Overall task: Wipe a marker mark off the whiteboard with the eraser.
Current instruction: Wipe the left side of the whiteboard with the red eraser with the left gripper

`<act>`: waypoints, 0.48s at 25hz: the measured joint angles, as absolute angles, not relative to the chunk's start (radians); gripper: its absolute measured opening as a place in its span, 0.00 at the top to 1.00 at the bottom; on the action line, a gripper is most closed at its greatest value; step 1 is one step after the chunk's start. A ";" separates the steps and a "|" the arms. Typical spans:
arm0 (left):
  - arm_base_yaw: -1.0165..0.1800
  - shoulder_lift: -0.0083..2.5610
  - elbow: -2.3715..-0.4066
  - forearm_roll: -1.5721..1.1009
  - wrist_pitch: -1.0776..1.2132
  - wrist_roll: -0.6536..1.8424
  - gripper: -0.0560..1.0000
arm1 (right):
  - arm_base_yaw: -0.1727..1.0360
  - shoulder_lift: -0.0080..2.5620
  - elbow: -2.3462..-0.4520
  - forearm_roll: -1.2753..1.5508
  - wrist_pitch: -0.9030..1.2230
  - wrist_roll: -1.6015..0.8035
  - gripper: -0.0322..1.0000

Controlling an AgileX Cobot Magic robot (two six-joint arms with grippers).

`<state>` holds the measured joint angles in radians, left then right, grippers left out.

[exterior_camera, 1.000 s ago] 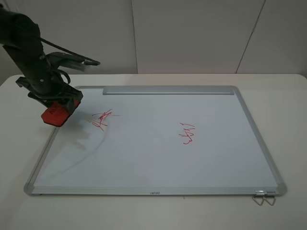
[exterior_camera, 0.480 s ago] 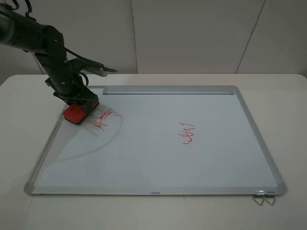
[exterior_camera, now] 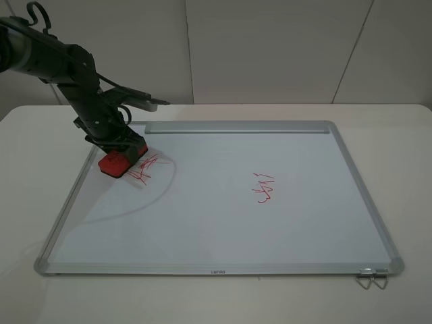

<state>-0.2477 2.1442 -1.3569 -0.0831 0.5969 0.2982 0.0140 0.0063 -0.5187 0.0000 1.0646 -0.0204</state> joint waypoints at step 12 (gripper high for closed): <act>-0.311 2.161 -1.370 -0.084 0.594 0.306 0.40 | 0.014 0.006 -0.519 0.000 1.065 -0.020 0.17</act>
<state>-0.3108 2.1608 -1.3700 -0.0841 0.5943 0.3056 0.0140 0.0063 -0.5187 0.0000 1.0646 -0.0204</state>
